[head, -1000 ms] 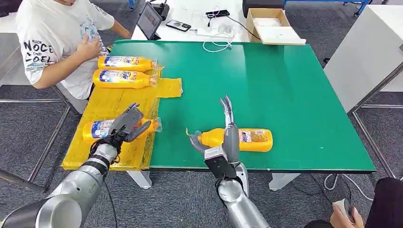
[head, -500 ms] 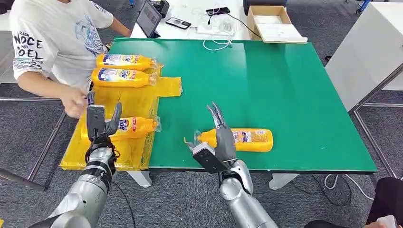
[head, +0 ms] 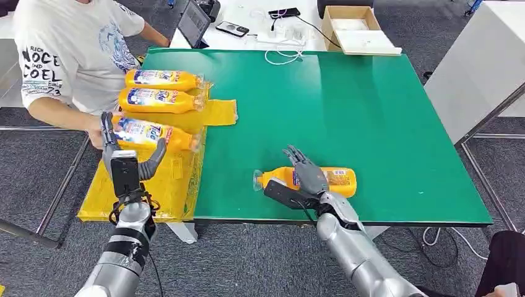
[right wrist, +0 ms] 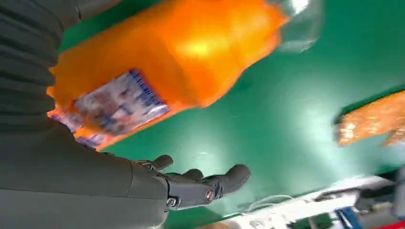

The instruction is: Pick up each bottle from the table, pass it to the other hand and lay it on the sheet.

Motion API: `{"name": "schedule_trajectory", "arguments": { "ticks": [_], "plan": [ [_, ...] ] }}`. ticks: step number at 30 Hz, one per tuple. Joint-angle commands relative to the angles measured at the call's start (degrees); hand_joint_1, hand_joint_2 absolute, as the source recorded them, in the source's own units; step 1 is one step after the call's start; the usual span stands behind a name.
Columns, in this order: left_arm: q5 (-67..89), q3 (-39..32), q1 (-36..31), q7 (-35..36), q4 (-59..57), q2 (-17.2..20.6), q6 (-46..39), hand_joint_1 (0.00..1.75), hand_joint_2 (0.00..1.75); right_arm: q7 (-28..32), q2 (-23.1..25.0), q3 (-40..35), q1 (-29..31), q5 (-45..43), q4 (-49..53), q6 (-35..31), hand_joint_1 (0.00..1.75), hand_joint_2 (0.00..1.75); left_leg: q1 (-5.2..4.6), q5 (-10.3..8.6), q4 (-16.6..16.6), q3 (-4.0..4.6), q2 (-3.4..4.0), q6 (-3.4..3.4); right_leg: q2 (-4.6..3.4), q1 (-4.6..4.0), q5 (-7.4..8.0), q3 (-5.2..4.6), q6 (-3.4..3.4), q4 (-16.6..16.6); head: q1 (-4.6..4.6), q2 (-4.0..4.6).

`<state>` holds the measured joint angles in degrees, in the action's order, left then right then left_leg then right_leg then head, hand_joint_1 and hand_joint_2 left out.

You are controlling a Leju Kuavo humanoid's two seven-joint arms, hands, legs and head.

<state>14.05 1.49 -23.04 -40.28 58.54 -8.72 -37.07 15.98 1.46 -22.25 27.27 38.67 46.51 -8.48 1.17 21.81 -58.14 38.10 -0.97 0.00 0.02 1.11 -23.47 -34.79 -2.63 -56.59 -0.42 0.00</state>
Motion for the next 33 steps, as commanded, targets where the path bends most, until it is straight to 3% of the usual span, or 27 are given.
{"name": "schedule_trajectory", "arguments": {
  "ticks": [1,19,26,33],
  "plan": [
    [-0.21,5.35,0.71,0.28,-0.55,0.45,1.28,0.0,1.75,-1.69,-5.15,-2.16,3.9,-0.17,-5.07,5.41,0.0,1.75,-0.03,0.11,0.02,-0.28,0.02,0.06,0.06,-0.01,-0.12,0.29,0.12,0.02,0.0,0.0],
    [0.21,6.18,0.2,0.28,-2.95,0.15,1.64,0.0,1.75,-1.92,-6.19,-4.29,5.41,-0.11,-6.57,9.22,0.0,1.75,-0.03,0.14,0.01,-0.27,0.19,0.07,-0.05,-0.05,-0.12,0.24,0.14,0.0,0.02,0.0],
    [0.04,6.05,-0.04,0.28,-5.72,-0.22,2.86,0.0,1.75,-3.32,-9.51,-5.16,7.29,-0.74,-9.32,12.75,0.0,1.75,-0.01,0.11,0.02,-0.29,0.05,0.09,0.1,-0.07,-0.12,0.32,0.13,0.04,0.02,0.0],
    [-0.19,6.09,0.17,0.28,-6.95,-0.3,3.69,0.0,1.75,-4.98,-14.66,-5.28,6.27,-4.15,-4.42,16.18,0.0,1.75,-0.02,0.06,0.03,-0.19,-0.02,0.07,0.12,0.0,-0.07,0.24,0.06,0.06,0.02,0.0]
  ]
}}
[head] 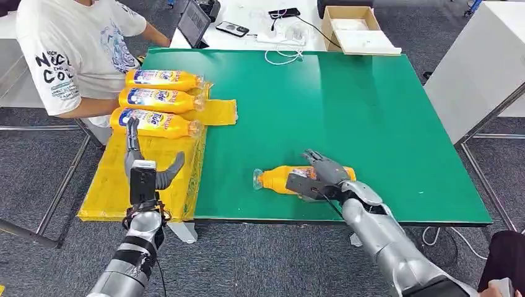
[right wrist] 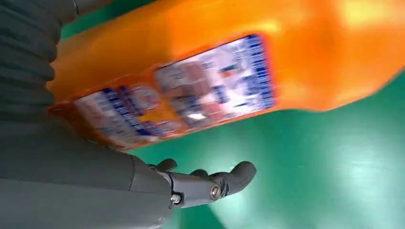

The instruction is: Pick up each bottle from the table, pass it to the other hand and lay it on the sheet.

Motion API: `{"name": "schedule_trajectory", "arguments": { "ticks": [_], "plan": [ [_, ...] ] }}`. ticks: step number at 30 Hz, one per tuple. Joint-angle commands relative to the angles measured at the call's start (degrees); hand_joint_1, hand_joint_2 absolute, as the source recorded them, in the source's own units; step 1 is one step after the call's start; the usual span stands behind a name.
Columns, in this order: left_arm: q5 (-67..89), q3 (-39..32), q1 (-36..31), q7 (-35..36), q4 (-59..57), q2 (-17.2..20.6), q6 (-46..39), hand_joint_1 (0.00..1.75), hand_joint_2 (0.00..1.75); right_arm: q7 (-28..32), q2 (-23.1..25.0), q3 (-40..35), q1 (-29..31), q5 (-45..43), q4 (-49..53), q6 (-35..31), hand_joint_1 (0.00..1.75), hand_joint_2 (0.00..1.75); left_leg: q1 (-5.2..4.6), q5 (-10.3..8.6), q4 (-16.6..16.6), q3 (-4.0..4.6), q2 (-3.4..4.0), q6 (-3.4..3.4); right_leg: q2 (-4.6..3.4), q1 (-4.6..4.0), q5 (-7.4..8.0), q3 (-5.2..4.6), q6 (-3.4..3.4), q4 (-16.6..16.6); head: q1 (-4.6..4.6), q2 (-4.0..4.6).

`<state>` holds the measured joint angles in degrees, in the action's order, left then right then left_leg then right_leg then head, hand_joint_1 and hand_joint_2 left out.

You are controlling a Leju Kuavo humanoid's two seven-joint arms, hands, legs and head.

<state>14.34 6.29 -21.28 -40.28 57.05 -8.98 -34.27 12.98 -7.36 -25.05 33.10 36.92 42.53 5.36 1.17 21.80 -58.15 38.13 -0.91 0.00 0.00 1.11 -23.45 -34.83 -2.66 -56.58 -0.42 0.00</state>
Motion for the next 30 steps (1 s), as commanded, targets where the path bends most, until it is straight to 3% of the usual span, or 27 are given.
{"name": "schedule_trajectory", "arguments": {
  "ticks": [1,17,18,19,20,21,30],
  "plan": [
    [-0.48,1.29,-1.59,0.28,-5.46,-0.03,0.89,0.0,1.75,-1.99,-5.83,-2.48,0.43,-2.4,-0.44,2.34,0.0,1.75,-0.04,0.11,0.04,-0.34,-0.1,0.08,0.19,-0.01,-0.15,0.4,0.13,0.06,0.0,0.0],
    [-0.11,1.27,-1.96,0.28,-6.91,-0.71,1.7,0.0,1.75,-4.19,-6.86,-3.37,-1.48,-4.58,1.31,4.32,0.0,1.75,-0.02,0.12,0.03,-0.34,0.02,0.07,0.06,-0.03,-0.11,0.36,0.13,0.07,0.02,0.0],
    [-0.18,1.25,-2.16,0.28,-7.27,-0.9,1.89,0.0,1.75,-4.23,-6.53,-3.4,-1.82,-4.81,0.73,4.26,0.33,1.75,-0.01,0.07,0.04,-0.25,-0.03,0.05,0.08,-0.03,-0.07,0.28,0.1,0.08,0.02,0.0],
    [-0.14,1.29,-2.34,0.28,-7.66,-1.08,2.02,0.0,1.75,-4.24,-6.12,-3.68,-2.04,-4.87,-0.29,4.19,1.4,1.75,0.0,0.05,0.03,-0.19,-0.03,0.04,0.07,-0.03,-0.05,0.21,0.07,0.07,0.02,0.0],
    [-0.19,1.33,-2.55,0.28,-8.06,-1.3,2.18,0.0,1.75,-4.18,-5.47,-4.06,-2.37,-4.89,-1.53,4.0,1.68,1.75,0.0,0.1,0.05,-0.35,-0.01,0.06,0.08,-0.05,-0.09,0.38,0.12,0.11,0.02,0.0],
    [-0.21,1.43,-2.67,0.28,-8.27,-1.48,2.32,0.0,1.75,-4.2,-5.02,-4.39,-2.56,-4.81,-2.59,3.73,1.75,1.75,0.01,0.08,0.04,-0.29,-0.01,0.04,0.07,-0.05,-0.08,0.32,0.1,0.09,0.02,0.0],
    [-0.99,2.33,-2.35,0.28,-8.06,-1.97,1.97,0.0,1.75,-0.28,-3.38,-3.27,-4.9,-8.39,-1.13,0.17,1.75,1.75,0.05,0.08,0.08,-0.51,0.0,0.03,0.09,-0.09,-0.05,0.52,0.12,0.15,-0.02,0.0]
  ]
}}
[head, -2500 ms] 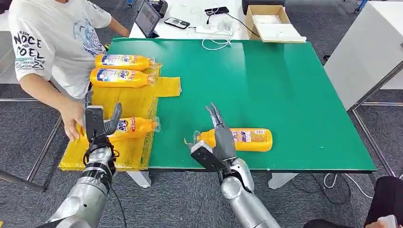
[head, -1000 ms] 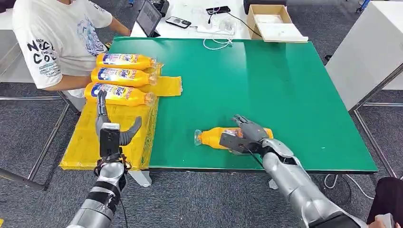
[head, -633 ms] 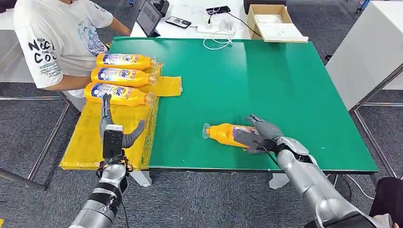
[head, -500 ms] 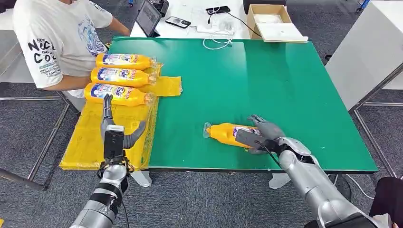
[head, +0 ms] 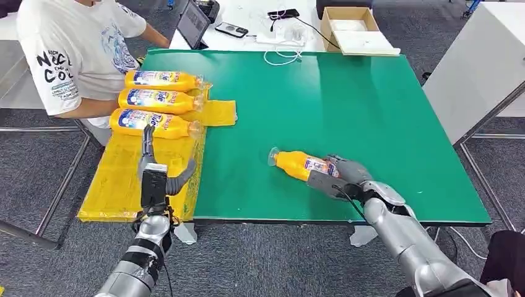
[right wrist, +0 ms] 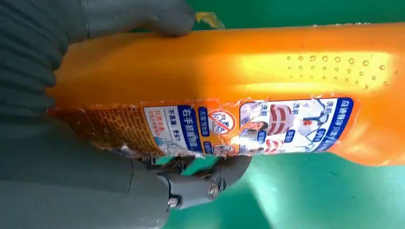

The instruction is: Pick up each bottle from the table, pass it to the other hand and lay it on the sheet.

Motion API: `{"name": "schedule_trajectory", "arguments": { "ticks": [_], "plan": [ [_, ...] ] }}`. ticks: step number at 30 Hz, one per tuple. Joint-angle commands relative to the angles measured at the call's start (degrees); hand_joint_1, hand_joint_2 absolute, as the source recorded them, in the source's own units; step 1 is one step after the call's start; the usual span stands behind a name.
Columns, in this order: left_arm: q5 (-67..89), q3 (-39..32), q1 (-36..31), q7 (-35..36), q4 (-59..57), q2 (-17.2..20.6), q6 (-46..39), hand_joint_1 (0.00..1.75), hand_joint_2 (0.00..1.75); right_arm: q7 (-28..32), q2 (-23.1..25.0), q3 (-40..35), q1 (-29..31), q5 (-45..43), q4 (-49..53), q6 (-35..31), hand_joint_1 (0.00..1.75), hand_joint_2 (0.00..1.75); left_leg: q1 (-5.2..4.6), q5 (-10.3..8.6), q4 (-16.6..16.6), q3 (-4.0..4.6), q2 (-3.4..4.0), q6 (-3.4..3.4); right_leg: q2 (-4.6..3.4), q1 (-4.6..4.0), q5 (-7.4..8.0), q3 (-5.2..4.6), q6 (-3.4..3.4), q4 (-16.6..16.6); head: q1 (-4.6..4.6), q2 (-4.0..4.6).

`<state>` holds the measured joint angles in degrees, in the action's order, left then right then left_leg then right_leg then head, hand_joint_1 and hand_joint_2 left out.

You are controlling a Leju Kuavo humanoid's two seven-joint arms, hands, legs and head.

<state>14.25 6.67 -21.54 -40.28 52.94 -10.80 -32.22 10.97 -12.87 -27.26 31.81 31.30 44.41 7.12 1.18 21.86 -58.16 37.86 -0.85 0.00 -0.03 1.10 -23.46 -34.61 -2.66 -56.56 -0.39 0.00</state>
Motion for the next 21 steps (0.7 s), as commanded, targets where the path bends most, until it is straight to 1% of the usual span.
{"name": "schedule_trajectory", "arguments": {
  "ticks": [1,3,5,6,9,10,12,13,15,16,17,18,19,20,21],
  "plan": [
    [-0.9,1.96,-2.09,0.28,-3.94,-0.15,-0.08,0.0,1.75,1.72,2.13,-1.07,-3.6,-2.76,-3.01,-1.6,1.75,1.75,0.04,0.05,0.13,-0.37,0.0,0.04,0.09,-0.08,-0.05,0.39,0.18,0.16,0.0,0.0],
    [-0.9,1.96,-2.09,0.28,-3.94,-0.15,-0.08,0.0,1.75,1.72,2.13,-1.07,-3.6,-2.76,-3.01,-1.6,1.75,1.75,0.05,0.04,0.07,-0.29,0.01,0.02,0.07,-0.08,-0.04,0.29,0.13,0.1,0.0,0.0],
    [-1.05,1.96,-2.01,0.28,-3.74,-0.12,-0.01,0.0,1.75,2.07,2.18,-0.09,-4.19,-3.76,-1.31,-2.23,1.75,1.75,0.06,0.05,0.1,-0.39,0.08,0.01,0.06,-0.12,-0.03,0.4,0.14,0.14,-0.02,0.0],
    [-1.13,1.92,-1.96,0.28,-3.58,-0.17,0.0,0.0,1.75,2.88,2.64,1.17,-4.72,-4.77,-0.37,-3.36,1.75,1.75,0.06,0.04,0.06,-0.32,0.18,-0.01,0.02,-0.12,-0.01,0.3,0.1,0.1,-0.02,0.0],
    [-1.72,1.56,-1.51,0.28,-2.85,-0.69,1.04,0.0,1.75,4.57,5.62,6.4,-8.31,-7.07,6.79,-10.01,1.75,1.75,0.05,0.07,0.11,-0.5,0.24,0.02,0.03,-0.14,-0.05,0.46,0.18,0.14,-0.02,0.0],
    [-2.88,0.83,-1.22,0.28,-2.43,-1.37,3.41,0.0,1.75,6.53,8.22,10.62,-10.93,-7.32,12.48,-16.04,1.75,1.75,0.06,0.06,0.09,-0.43,0.27,0.0,-0.02,-0.14,-0.02,0.38,0.14,0.11,-0.02,0.0],
    [-4.7,-0.78,-1.34,0.48,-2.56,-3.01,8.07,0.0,1.75,7.52,11.86,15.64,-14.49,-5.96,22.24,-22.29,1.75,1.75,0.04,0.08,0.07,-0.37,0.39,-0.02,-0.14,-0.13,-0.02,0.29,0.14,0.05,0.0,0.0],
    [-6.28,-0.98,-1.2,1.51,-1.88,-3.62,11.16,0.0,1.75,9.05,13.43,17.69,-15.57,-6.59,25.62,-24.85,1.75,1.75,0.02,0.12,0.04,-0.36,0.38,-0.02,-0.12,-0.11,-0.07,0.27,0.17,-0.01,-0.02,0.0],
    [-10.15,-0.06,-0.95,5.07,-0.16,-4.76,18.46,0.0,1.75,13.21,16.24,21.49,-17.91,-5.59,32.94,-32.6,1.75,1.75,-0.02,0.12,-0.02,-0.15,0.37,-0.03,-0.13,-0.08,-0.09,0.06,0.16,-0.12,0.02,0.0],
    [-12.37,0.37,-0.98,6.69,0.42,-5.23,21.38,0.0,1.75,14.55,16.92,22.5,-18.51,-5.5,35.08,-34.86,1.75,1.75,-0.02,0.2,-0.08,-0.15,0.32,-0.01,-0.08,-0.09,-0.19,0.09,0.21,-0.19,0.0,0.0],
    [-14.53,1.14,-1.06,8.16,0.81,-5.48,24.5,0.0,1.75,16.71,17.67,23.52,-18.96,-5.24,36.71,-38.06,1.75,1.75,-0.01,0.12,-0.04,0.04,0.24,-0.02,-0.08,-0.09,-0.11,-0.08,0.14,-0.14,0.02,0.0],
    [-16.53,1.89,-1.07,9.4,1.35,-5.71,26.9,0.0,1.75,17.62,18.07,24.22,-19.42,-4.97,38.23,-39.74,1.75,1.75,-0.02,0.17,-0.08,0.02,0.14,0.0,0.0,-0.08,-0.19,-0.02,0.15,-0.16,0.04,0.0],
    [-19.38,3.14,-1.13,10.95,1.85,-5.74,30.79,0.0,1.75,19.75,18.75,25.19,-19.8,-5.08,39.66,-42.22,1.75,1.75,-0.02,0.09,-0.06,0.19,0.03,0.01,0.07,-0.07,-0.13,-0.17,0.1,-0.13,0.0,0.0],
    [-19.54,3.54,-1.1,11.05,2.19,-5.75,31.02,0.0,1.75,20.08,18.78,25.29,-19.85,-5.0,39.77,-42.52,1.75,1.75,-0.02,0.17,-0.08,0.08,-0.01,0.05,0.1,-0.08,-0.21,-0.02,0.12,-0.12,0.0,0.0],
    [-20.9,4.85,-0.92,11.86,3.1,-5.44,32.55,0.0,1.75,21.24,19.1,25.75,-19.84,-5.14,39.81,-43.54,1.75,1.75,-0.03,0.09,-0.04,0.23,0.03,0.04,0.03,-0.05,-0.13,-0.18,0.08,-0.09,0.02,0.0]
  ]
}}
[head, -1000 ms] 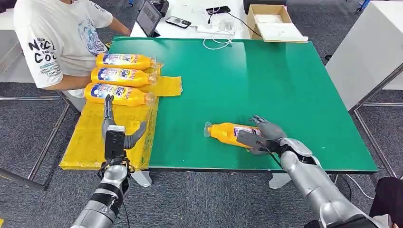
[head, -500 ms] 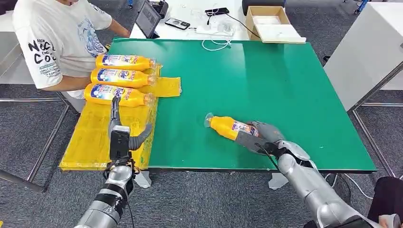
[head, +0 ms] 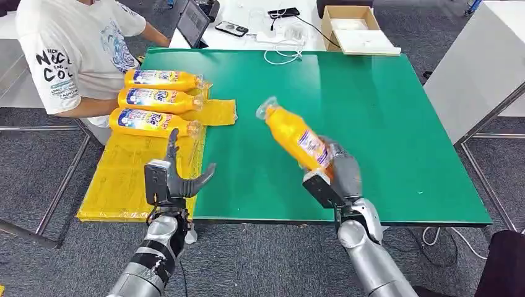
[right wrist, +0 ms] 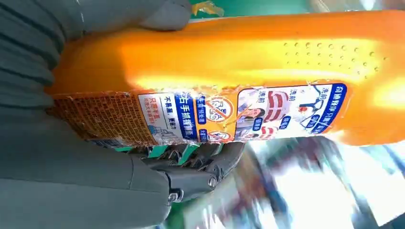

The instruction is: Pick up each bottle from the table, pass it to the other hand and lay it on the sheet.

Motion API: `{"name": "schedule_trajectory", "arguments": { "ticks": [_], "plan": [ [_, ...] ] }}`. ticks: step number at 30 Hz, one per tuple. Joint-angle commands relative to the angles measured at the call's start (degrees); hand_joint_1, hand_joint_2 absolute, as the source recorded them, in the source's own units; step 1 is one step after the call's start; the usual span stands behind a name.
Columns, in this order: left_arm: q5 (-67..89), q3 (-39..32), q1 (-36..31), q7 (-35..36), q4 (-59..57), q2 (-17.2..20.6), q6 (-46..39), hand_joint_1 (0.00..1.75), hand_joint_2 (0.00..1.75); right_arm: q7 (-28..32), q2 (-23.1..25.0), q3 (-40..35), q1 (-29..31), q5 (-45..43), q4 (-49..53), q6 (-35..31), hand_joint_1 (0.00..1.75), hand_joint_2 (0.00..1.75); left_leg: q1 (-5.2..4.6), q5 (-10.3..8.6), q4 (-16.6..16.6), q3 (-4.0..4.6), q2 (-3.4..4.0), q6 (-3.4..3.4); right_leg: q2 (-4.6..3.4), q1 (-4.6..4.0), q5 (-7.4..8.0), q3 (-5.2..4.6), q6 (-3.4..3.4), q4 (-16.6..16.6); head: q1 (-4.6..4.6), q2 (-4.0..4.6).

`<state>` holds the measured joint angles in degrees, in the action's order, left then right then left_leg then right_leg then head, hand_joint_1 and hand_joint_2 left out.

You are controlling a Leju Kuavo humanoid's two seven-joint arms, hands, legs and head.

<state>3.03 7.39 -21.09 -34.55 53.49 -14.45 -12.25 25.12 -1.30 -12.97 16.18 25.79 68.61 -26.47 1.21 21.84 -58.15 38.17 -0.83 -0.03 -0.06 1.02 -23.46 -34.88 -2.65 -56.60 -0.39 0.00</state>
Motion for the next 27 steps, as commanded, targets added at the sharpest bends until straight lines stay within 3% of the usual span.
{"name": "schedule_trajectory", "arguments": {
  "ticks": [1,9,15,18,24,27],
  "plan": [
    [-11.26,5.27,-1.12,6.83,3.33,-1.38,14.46,0.0,1.75,7.63,7.53,11.61,-4.09,0.28,15.26,-10.24,1.75,1.75,-0.07,0.18,-0.07,-0.17,0.02,0.1,0.07,0.04,-0.18,0.2,0.09,-0.05,-0.02,0.0],
    [-19.9,10.24,0.76,9.37,7.99,1.45,27.88,0.0,1.75,12.82,7.5,7.41,-3.29,2.58,5.68,-6.59,1.75,1.75,-0.11,0.17,0.03,-0.22,0.15,0.05,-0.06,0.1,-0.1,0.2,0.15,0.05,0.0,0.0],
    [-21.41,11.17,0.82,9.69,8.22,1.8,30.66,0.0,1.75,13.41,8.0,4.81,-3.34,3.38,3.42,-5.0,1.75,1.75,-0.1,0.17,0.07,-0.24,0.2,0.06,-0.12,0.09,-0.09,0.2,0.12,0.08,0.02,0.0],
    [-21.7,12.88,1.19,10.05,8.58,1.6,32.28,0.0,1.75,13.8,10.54,0.18,-2.44,4.17,-3.61,-2.45,1.75,1.75,-0.08,0.23,0.07,-0.36,0.31,0.08,-0.21,0.07,-0.1,0.31,0.15,0.11,0.0,0.0],
    [-22.12,15.2,-0.48,10.96,4.49,0.66,32.97,0.0,1.75,14.3,14.56,-7.66,2.86,5.16,-17.74,-4.11,1.75,1.75,-0.04,0.15,0.07,-0.18,0.36,0.03,-0.27,0.04,-0.01,0.1,0.13,0.08,0.0,0.0],
    [-22.0,15.38,-0.55,11.05,4.12,0.52,32.59,0.0,1.75,14.39,15.16,-7.97,3.05,5.2,-18.4,-4.14,1.75,1.75,-0.01,0.12,0.06,-0.09,0.28,0.03,-0.2,0.0,-0.01,0.03,0.09,0.07,0.0,0.0]
  ]
}}
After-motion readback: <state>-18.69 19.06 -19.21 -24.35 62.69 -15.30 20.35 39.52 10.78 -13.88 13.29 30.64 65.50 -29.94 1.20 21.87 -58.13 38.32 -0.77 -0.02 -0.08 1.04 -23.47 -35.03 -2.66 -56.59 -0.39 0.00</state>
